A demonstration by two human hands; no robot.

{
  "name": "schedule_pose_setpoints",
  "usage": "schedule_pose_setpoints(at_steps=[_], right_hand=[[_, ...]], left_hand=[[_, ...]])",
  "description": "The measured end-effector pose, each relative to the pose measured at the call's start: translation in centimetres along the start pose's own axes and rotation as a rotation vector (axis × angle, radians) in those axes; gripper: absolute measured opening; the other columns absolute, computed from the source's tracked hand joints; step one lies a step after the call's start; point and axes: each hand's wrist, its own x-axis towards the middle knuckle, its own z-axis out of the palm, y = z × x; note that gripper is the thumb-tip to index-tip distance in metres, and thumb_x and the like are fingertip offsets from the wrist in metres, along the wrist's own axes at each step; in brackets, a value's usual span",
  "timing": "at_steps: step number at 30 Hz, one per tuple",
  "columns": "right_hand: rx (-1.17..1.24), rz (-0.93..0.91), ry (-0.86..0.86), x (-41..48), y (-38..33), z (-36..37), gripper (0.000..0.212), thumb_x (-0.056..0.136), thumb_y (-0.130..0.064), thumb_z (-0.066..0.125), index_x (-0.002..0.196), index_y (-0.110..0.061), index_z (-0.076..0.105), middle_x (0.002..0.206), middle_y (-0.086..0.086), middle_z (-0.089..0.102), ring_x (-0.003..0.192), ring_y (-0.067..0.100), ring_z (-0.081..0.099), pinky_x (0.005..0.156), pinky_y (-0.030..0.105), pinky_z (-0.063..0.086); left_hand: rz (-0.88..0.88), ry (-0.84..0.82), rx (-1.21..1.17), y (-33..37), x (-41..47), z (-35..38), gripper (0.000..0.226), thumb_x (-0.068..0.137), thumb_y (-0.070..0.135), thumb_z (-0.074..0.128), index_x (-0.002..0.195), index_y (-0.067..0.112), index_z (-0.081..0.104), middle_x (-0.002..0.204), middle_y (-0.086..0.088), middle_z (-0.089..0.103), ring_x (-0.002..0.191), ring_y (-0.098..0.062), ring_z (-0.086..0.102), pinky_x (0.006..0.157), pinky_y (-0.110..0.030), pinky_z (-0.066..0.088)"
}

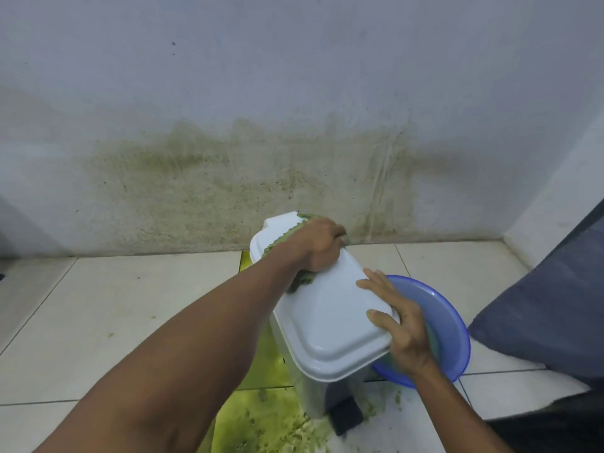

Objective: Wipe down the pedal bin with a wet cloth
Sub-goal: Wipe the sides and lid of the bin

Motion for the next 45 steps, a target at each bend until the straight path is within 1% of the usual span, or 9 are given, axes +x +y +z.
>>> schedule_pose_setpoints(at_steps=[4, 8, 13, 16, 18, 24, 34, 41, 45], right_hand=[[-0.344, 0.054, -0.036, 2.7, -0.3, -0.9, 0.046, 0.082, -0.057, 0.050, 0.126, -0.052, 0.059, 0.155, -0.010, 0.042, 0.150, 0.003, 0.018, 0.122, 0.040, 0.019], [-0.861, 0.262, -0.071, 7.0, -2.0, 0.3, 0.046, 0.100, -0.058, 0.038, 0.143, -0.045, 0.046, 0.166, -0.002, 0.020, 0.154, 0.014, 0.004, 0.120, 0.059, 0.003], [-0.824, -0.038, -0.178, 6.8, -5.7, 6.0, 0.064, 0.092, -0.051, 0.060, 0.149, -0.026, 0.043, 0.164, -0.003, 0.025, 0.153, 0.017, 0.014, 0.122, 0.051, 0.018], [-0.934, -0.274, -0.510, 1.9, -5.8, 8.6, 0.097, 0.076, -0.072, 0.063, 0.157, -0.034, 0.025, 0.167, -0.010, 0.009, 0.155, 0.014, -0.003, 0.125, 0.052, -0.002], [-1.124, -0.375, -0.541, 1.0, -4.7, 8.6, 0.102, 0.077, -0.061, 0.067, 0.159, -0.034, 0.012, 0.167, -0.007, 0.001, 0.155, 0.021, -0.007, 0.123, 0.054, -0.009], [-1.254, -0.186, -0.585, 2.1, -6.2, 8.8, 0.088, 0.090, -0.024, 0.058, 0.160, -0.026, 0.004, 0.169, -0.001, -0.002, 0.154, 0.030, -0.010, 0.122, 0.054, -0.011], [-1.103, -0.110, -0.584, 5.8, -7.0, 6.9, 0.094, 0.073, -0.021, 0.070, 0.156, -0.033, 0.027, 0.165, -0.010, 0.019, 0.154, 0.020, 0.012, 0.125, 0.044, -0.002], [-0.869, -0.081, -0.337, 8.5, -4.8, 5.7, 0.073, 0.074, -0.073, 0.062, 0.142, -0.051, 0.045, 0.153, -0.028, 0.037, 0.148, 0.010, 0.026, 0.120, 0.043, 0.025], [-0.831, -0.079, -0.150, 10.1, -3.0, 6.7, 0.057, 0.093, -0.065, 0.046, 0.144, -0.041, 0.047, 0.150, -0.017, 0.046, 0.144, 0.013, 0.034, 0.116, 0.035, 0.027]], left_hand=[[-0.138, 0.096, 0.031, -1.8, -1.2, -0.7, 0.037, 0.106, 0.024, 0.035, 0.123, 0.005, 0.063, 0.129, -0.018, 0.060, 0.122, -0.033, 0.051, 0.104, -0.038, 0.037], [-0.371, 0.165, 0.054, -4.8, -4.2, -2.2, 0.035, 0.103, 0.020, 0.035, 0.121, 0.003, 0.060, 0.127, -0.020, 0.060, 0.118, -0.036, 0.054, 0.102, -0.044, 0.043], [-0.423, 0.280, 0.017, -6.7, -8.1, -1.9, 0.036, 0.104, 0.024, 0.039, 0.125, 0.001, 0.058, 0.123, -0.022, 0.062, 0.116, -0.040, 0.056, 0.100, -0.044, 0.044], [-0.377, 0.298, -0.048, -6.9, -9.3, -1.5, 0.049, 0.102, 0.031, 0.031, 0.130, -0.002, 0.055, 0.128, -0.024, 0.059, 0.120, -0.039, 0.052, 0.104, -0.041, 0.036], [-0.333, 0.271, -0.055, -6.6, -10.4, -1.7, 0.053, 0.100, 0.031, 0.027, 0.134, 0.000, 0.054, 0.134, -0.022, 0.057, 0.125, -0.036, 0.049, 0.106, -0.038, 0.031], [-0.173, 0.292, -0.019, -7.4, -15.4, -0.5, 0.049, 0.108, 0.027, 0.037, 0.155, 0.014, 0.036, 0.161, -0.005, 0.035, 0.150, -0.022, 0.024, 0.119, -0.026, 0.010], [-0.202, 0.362, -0.050, -6.7, -15.6, -1.3, 0.047, 0.108, 0.037, 0.035, 0.149, 0.018, 0.047, 0.153, -0.003, 0.048, 0.143, -0.022, 0.038, 0.116, -0.034, 0.028], [-0.217, 0.583, 0.012, -8.1, -12.7, -0.7, 0.039, 0.101, 0.038, 0.035, 0.112, 0.014, 0.064, 0.111, -0.006, 0.070, 0.105, -0.031, 0.060, 0.090, -0.043, 0.045], [-0.090, 0.792, 0.091, -9.7, -12.7, 2.8, 0.044, 0.102, 0.030, 0.045, 0.140, 0.012, 0.057, 0.142, -0.006, 0.058, 0.133, -0.026, 0.050, 0.114, -0.040, 0.033]])
